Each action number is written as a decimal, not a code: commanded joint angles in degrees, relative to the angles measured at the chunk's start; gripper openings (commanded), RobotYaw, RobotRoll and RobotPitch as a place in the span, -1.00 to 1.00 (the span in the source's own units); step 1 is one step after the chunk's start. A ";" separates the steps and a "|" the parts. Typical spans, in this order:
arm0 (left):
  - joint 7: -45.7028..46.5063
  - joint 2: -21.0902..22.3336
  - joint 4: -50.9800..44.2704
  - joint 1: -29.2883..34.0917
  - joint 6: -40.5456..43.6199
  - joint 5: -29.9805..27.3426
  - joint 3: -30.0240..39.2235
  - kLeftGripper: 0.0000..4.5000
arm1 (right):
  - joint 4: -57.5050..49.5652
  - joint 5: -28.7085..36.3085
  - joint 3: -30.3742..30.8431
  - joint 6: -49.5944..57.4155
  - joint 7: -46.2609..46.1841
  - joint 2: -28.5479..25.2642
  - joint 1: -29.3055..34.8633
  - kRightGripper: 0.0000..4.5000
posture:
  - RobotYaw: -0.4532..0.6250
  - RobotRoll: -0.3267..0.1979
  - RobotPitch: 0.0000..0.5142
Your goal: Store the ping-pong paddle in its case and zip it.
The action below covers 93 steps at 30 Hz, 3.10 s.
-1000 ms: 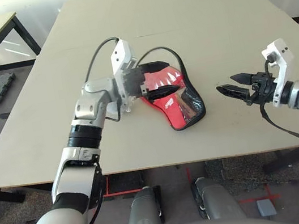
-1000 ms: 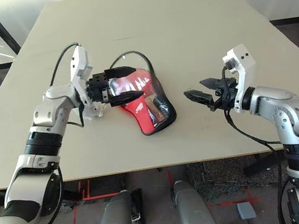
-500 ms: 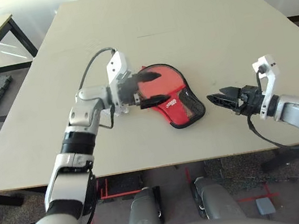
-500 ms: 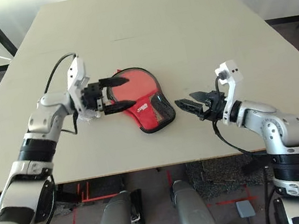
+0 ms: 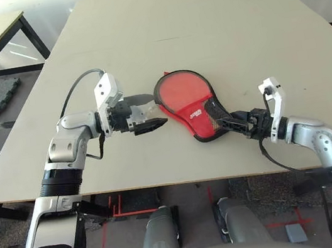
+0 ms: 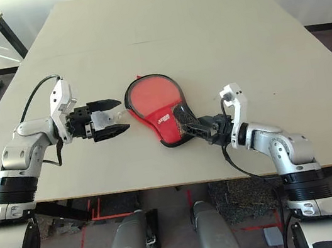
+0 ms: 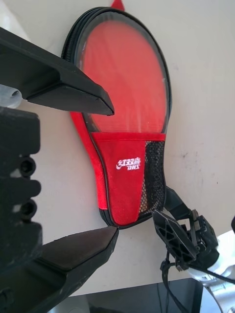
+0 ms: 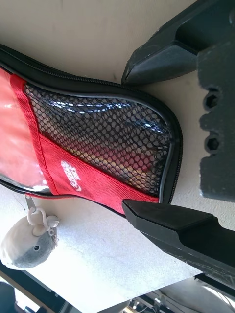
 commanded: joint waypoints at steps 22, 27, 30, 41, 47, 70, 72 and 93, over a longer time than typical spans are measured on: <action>0.17 0.59 0.90 -0.10 -0.86 -0.08 0.11 1.00 | -0.56 2.49 -3.38 4.47 -1.82 -2.18 6.13 -0.99 | 0.03 0.25 -0.63; 0.01 0.50 1.33 -0.79 -0.98 -0.03 -0.12 1.00 | -1.97 4.99 -5.97 6.10 0.47 -6.90 10.14 -0.99 | 0.01 0.25 -0.63; -0.07 0.38 1.46 -1.28 -0.96 -0.02 -0.30 1.00 | -2.81 6.59 -6.98 7.10 1.63 -9.07 12.21 -0.99 | 0.01 0.25 -0.63; -0.49 0.47 0.44 -1.76 0.02 -0.30 -0.70 1.00 | -4.66 9.69 -10.94 8.63 6.69 -16.82 21.86 -0.99 | -0.02 0.25 -0.61; -0.66 0.45 -1.21 -1.91 1.48 -1.12 -0.66 1.00 | -5.88 11.11 -12.49 9.37 7.85 -18.71 25.63 -0.99 | -0.03 0.25 -0.60; -0.55 2.74 -7.01 -2.48 6.39 -4.32 0.49 1.00 | -0.75 9.23 -24.05 3.26 20.36 -35.56 26.83 0.48 | -0.03 0.25 -0.67; -0.56 3.31 -7.39 -2.07 6.64 -4.51 0.78 1.00 | -1.05 5.88 -22.93 -2.91 17.34 -34.49 21.09 0.80 | -0.03 0.25 -0.67; 5.33 5.04 -14.62 3.99 8.71 -6.12 3.43 1.00 | 6.22 -19.21 9.89 -23.16 7.83 -13.74 -4.69 0.98 | 0.11 0.25 -0.68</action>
